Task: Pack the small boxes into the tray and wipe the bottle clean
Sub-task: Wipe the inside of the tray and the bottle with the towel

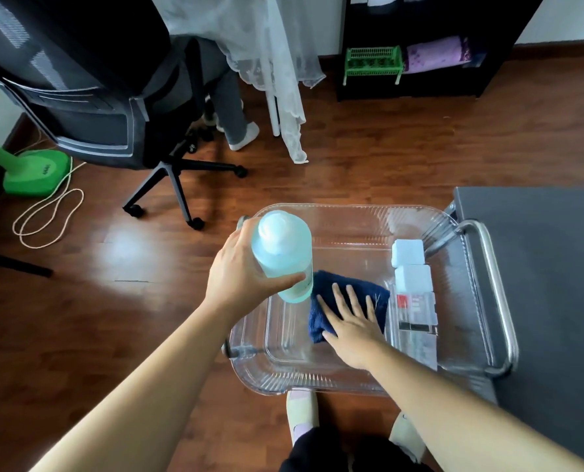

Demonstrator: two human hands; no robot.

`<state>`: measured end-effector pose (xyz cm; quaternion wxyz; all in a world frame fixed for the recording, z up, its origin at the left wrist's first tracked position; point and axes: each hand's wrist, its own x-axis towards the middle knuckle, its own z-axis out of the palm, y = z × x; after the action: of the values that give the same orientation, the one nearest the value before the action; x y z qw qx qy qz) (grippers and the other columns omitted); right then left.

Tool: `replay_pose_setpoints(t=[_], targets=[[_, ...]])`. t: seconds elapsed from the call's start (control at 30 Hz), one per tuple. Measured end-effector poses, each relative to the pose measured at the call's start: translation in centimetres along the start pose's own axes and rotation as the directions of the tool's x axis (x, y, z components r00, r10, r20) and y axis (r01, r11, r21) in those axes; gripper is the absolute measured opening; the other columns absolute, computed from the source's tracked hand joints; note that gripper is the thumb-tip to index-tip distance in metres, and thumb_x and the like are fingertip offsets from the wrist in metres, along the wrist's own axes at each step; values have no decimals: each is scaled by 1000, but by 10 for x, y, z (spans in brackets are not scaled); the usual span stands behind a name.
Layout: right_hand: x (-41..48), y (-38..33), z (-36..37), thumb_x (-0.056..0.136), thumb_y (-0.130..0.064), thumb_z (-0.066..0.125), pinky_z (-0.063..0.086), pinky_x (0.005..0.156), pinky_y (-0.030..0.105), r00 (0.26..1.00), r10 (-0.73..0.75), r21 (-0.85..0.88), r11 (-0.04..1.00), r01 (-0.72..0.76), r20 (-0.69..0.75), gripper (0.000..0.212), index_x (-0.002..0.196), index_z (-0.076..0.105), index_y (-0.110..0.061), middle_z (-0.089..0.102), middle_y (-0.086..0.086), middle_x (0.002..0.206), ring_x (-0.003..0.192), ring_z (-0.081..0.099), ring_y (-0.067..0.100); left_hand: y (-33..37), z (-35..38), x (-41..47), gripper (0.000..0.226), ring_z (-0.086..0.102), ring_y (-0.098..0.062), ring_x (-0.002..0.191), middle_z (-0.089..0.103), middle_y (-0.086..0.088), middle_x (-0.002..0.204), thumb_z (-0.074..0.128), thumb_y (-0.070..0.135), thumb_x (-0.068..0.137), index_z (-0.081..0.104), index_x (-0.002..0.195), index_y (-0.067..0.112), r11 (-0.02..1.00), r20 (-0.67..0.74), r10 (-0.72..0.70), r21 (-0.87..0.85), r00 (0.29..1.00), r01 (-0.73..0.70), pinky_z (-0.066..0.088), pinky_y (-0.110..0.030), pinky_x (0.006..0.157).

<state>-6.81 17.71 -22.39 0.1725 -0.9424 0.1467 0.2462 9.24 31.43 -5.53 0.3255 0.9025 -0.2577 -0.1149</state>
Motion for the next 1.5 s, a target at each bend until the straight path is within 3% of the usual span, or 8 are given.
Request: replay_pose_setpoints(t=[0.1, 0.5, 0.73, 0.93, 1.03, 1.2, 1.3, 1.5], targets=[[-25, -2, 16, 97, -51, 27, -25, 107, 46, 996, -56, -10, 998, 57, 66, 69, 131, -33, -50, -36, -10, 149, 138, -35, 18, 1, -1, 0, 89, 51, -21, 111, 51, 13, 113, 75, 65, 43, 32, 119, 47, 1000, 22, -14, 13, 1000, 13, 49, -41, 86], [66, 31, -51, 99, -46, 27, -4, 117, 52, 998, 38, -39, 998, -39, -47, 61, 149, -7, -37, -16, -5, 160, 148, -12, 23, -5, 3, 2, 89, 51, -17, 103, 53, 14, 107, 73, 66, 41, 35, 119, 45, 999, 6, -9, 50, 1000, 8, 47, -38, 83], [-30, 0, -7, 100, -40, 32, -10, 117, 49, 964, -143, 46, 990, 136, 224, 59, 149, -1, -41, -17, -11, 159, 147, -17, 19, 0, 1, -1, 88, 52, -21, 103, 50, 13, 102, 75, 67, 44, 34, 117, 39, 995, 16, -2, 96, 1000, 0, 43, -36, 78], [-50, -11, -34, 103, -29, 32, 8, 119, 42, 917, -134, 300, 954, 17, 374, 50, 148, 17, -43, 0, -17, 159, 149, 2, 18, 6, -4, -5, 92, 51, -24, 115, 57, 7, 118, 74, 68, 45, 34, 123, 39, 994, 32, -26, 105, 999, 23, 44, -41, 91], [-55, -13, -60, 101, -29, 36, 42, 79, 27, 958, -13, 612, 772, -172, 286, 44, 144, 32, -38, 58, -3, 127, 101, 60, 21, 10, -7, -5, 94, 50, -23, 110, 56, 8, 117, 73, 70, 45, 35, 124, 37, 995, 45, -25, 100, 999, 21, 36, -43, 102], [-59, -18, -128, 101, -18, 41, 40, 78, 23, 966, 233, 875, 484, -15, -112, 29, 127, 53, -15, 62, 5, 111, 105, 59, 24, 21, -15, -14, 88, 43, -11, 106, 49, 21, 115, 78, 56, 50, 35, 125, 45, 997, 33, -2, -83, 999, 5, 32, -40, 106], [-64, -31, -157, 100, -24, 41, 46, 75, 33, 941, 244, 817, 574, 57, -236, 23, 119, 53, -27, 65, 6, 99, 93, 62, 30, 20, -19, -20, 92, 36, -18, 134, 49, 13, 135, 80, 29, 62, 33, 141, 36, 998, 99, 28, -64, 995, -22, 21, -43, 117], [-66, -59, -178, 100, -13, 39, 41, 99, 31, 876, -14, 605, 718, 345, -483, 56, 147, 26, -39, 45, -2, 147, 117, 55, 22, 21, -21, -25, 87, 45, -21, 127, 56, 10, 133, 88, 31, 57, 46, 133, 35, 994, 20, 4, -111, 1000, -2, 34, -39, 108]])
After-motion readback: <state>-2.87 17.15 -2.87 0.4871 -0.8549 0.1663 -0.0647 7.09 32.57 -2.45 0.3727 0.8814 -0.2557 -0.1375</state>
